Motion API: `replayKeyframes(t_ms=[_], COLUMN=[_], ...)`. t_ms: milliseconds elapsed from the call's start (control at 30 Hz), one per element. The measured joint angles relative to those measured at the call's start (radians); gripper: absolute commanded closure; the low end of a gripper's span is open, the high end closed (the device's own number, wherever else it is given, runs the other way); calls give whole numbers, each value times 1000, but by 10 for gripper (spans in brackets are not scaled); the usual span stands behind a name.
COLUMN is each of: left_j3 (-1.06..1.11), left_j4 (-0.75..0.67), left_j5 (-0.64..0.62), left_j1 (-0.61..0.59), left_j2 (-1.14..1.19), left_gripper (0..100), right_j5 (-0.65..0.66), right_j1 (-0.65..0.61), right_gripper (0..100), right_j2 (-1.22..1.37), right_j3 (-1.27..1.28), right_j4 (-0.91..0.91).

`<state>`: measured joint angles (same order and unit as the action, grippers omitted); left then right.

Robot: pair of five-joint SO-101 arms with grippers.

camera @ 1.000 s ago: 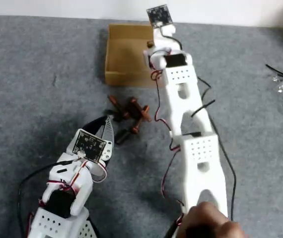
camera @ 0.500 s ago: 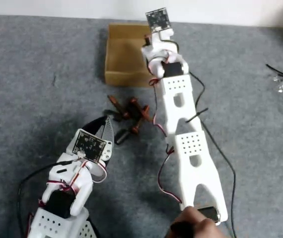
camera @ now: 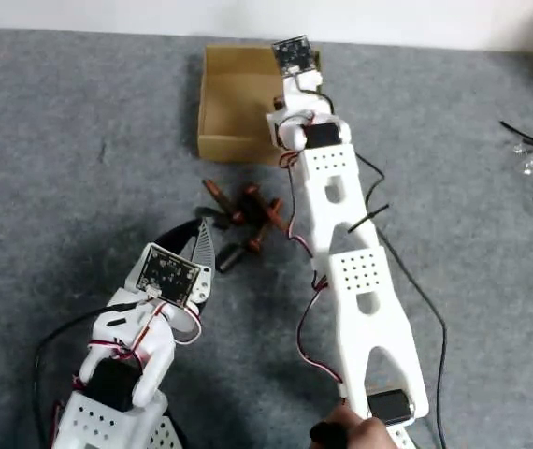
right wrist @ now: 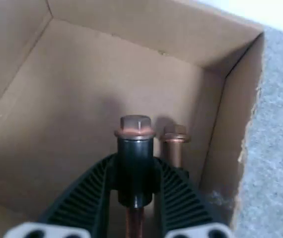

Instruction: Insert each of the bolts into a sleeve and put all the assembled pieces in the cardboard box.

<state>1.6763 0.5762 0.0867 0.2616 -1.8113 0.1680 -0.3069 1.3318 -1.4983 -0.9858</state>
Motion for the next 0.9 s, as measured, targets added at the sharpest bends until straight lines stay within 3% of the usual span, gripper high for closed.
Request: replayKeyframes(t_ms=[233, 900], left_j3=[0, 0], left_j4=[0, 0], left_j5=[0, 0], left_j1=[0, 0], left_j2=[0, 0], left_gripper=[992, 992], right_j5=[0, -2], right_j1=[0, -5], right_gripper=[657, 678], right_j2=[-3, -112], right_j3=[-2, -150], right_j4=[-38, -457])
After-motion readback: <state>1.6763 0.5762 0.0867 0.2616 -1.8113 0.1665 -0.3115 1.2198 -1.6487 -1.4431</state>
